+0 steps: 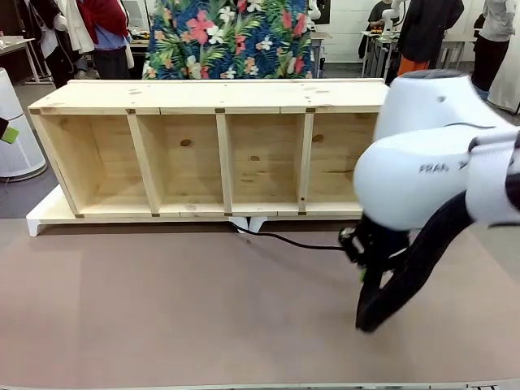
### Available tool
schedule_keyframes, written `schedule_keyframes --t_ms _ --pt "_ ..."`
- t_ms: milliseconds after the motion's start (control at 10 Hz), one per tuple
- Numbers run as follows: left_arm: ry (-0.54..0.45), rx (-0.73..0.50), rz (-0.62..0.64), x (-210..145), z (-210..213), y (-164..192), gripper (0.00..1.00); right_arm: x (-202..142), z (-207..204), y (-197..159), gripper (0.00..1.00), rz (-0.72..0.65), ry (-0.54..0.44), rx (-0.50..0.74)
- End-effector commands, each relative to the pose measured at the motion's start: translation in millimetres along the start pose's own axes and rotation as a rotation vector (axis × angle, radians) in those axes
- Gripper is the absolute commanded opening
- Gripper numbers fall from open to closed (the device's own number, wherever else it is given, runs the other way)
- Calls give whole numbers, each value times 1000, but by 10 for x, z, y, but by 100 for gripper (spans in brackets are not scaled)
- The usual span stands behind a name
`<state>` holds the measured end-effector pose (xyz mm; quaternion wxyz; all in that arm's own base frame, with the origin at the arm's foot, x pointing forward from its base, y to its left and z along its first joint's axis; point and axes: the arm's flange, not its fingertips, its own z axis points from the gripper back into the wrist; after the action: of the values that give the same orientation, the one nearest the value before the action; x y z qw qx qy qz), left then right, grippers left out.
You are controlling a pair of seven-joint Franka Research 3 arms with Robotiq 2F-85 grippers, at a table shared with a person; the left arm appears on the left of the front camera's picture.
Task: Perform cable management.
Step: Pull the grasped Power Cable to the location of the Power Strip.
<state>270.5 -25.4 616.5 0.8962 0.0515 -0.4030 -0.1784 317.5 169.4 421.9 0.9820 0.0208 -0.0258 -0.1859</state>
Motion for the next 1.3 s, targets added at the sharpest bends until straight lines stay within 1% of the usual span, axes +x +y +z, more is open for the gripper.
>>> schedule_keyframes --t_ms 0,300,500,700,800,900,1000,1200 --pt "-7 11 -1 16 -10 0 100 -253 -321 -867 14 -44 -17 36" --pt "-7 11 -1 16 -10 0 100 -89 -272 -1164 14 -92 -58 14" --pt "-7 11 -1 16 -10 0 100 5 -247 -1305 14 -107 -102 -38" --pt "-7 11 -1 16 -10 0 100 147 -229 -1400 14 -119 -177 -102" --pt "-7 11 -1 16 -10 0 100 260 -230 -1436 14 -140 -200 -122" --pt "-7 11 -1 16 -10 0 100 354 -241 -1452 14 -134 -244 -134" --pt "-7 11 -1 16 -10 0 100 481 -262 -1465 14 -121 -299 -131" --pt "-7 11 -1 16 -10 0 100 765 -332 -1471 14 -95 -374 -91"
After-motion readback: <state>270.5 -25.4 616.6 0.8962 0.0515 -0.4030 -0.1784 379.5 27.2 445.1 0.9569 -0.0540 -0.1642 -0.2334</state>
